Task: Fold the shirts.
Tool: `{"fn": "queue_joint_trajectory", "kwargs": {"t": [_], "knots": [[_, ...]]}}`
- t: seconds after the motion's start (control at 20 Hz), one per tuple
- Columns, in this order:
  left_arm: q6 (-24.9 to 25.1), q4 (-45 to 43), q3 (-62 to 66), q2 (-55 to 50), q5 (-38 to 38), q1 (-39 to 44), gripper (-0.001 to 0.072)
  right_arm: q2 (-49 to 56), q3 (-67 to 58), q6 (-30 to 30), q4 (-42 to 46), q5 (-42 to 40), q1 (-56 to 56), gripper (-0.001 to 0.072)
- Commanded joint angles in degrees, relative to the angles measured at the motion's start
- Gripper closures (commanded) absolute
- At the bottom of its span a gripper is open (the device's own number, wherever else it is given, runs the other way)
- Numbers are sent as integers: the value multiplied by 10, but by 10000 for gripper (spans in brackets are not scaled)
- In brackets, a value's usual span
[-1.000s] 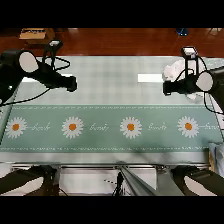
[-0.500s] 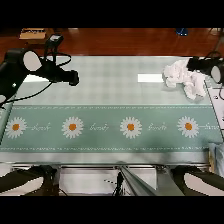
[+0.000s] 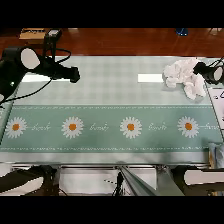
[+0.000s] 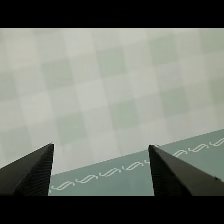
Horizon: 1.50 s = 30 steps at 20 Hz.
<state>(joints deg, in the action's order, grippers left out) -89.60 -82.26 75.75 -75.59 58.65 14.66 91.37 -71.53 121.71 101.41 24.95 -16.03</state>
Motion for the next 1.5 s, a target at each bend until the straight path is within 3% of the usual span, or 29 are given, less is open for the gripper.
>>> {"fn": "queue_joint_trajectory", "kwargs": {"t": [0.0, 0.05, 0.15, 0.2, 0.3, 0.35, 0.55, 0.8, 1.05, 1.25, 1.45], "knots": [[0, 2, 1, -2, -6, 0, -13, 60, -2, -5, -25, -82, 2, 146], [0, 2, 1, -1, -6, 0, -13, 75, -2, -5, -31, -83, 8, 188], [0, 2, 1, -1, -6, 0, -13, 101, -2, -5, -30, -84, 19, 191], [0, 2, 1, -1, -6, 0, -13, 110, -2, -5, -30, -87, 25, 258], [0, 2, 1, -1, -6, 0, -13, 111, -2, -5, -35, -90, 30, 614], [0, 2, 1, -1, -6, 0, -13, 103, -2, -5, -41, -89, 30, 689], [0, 2, 3, 17, -4, 0, -13, -4, -2, -42, -38, -87, 34, 690], [0, 2, 90, 91, 35, 0, -11, -258, -2, -147, -39, -86, 78, 691], [-1, 2, 187, 212, 41, 0, -12, -496, -2, -155, -52, -53, 177, 691], [-5, 2, 188, 303, 123, 0, -11, -582, -2, -155, -161, 120, 261, 691], [-27, 2, 184, 317, 257, 0, -12, -528, 7, -177, -249, 296, 401, 691]]}}
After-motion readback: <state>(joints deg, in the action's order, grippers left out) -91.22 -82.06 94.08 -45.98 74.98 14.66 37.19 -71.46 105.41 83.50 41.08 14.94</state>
